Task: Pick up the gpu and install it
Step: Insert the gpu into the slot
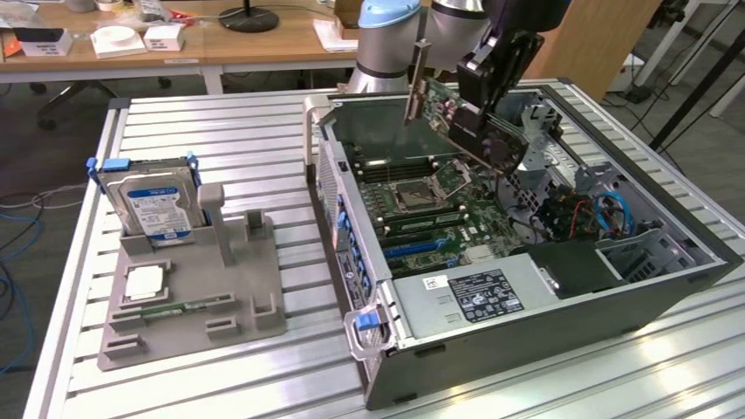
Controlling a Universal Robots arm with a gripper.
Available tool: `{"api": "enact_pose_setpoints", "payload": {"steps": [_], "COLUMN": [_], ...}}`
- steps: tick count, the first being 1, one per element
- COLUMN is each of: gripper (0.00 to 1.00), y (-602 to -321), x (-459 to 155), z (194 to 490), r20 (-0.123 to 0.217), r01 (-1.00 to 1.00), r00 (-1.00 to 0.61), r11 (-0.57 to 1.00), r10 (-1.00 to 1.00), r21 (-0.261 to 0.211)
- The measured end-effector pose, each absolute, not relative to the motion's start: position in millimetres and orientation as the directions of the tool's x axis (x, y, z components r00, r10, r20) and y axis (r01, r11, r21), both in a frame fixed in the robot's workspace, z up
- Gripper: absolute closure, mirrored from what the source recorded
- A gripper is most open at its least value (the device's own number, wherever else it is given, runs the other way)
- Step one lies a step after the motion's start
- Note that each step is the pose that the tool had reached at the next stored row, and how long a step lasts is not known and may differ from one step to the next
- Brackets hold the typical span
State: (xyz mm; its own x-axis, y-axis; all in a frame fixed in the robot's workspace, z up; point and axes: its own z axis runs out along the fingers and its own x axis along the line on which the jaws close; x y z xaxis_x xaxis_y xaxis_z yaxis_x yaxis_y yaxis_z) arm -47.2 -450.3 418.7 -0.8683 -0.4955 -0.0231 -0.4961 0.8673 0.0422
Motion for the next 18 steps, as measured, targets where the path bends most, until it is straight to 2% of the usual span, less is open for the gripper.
{"api": "enact_pose_setpoints", "payload": {"steps": [18], "gripper": [0.74], "y": [-450.3], "x": [-47.1], "z": [418.8], "r20": [-0.023], "r01": [-0.566], "r00": [-0.824], "r11": [0.823], "r10": [-0.566], "r21": [0.042]}}
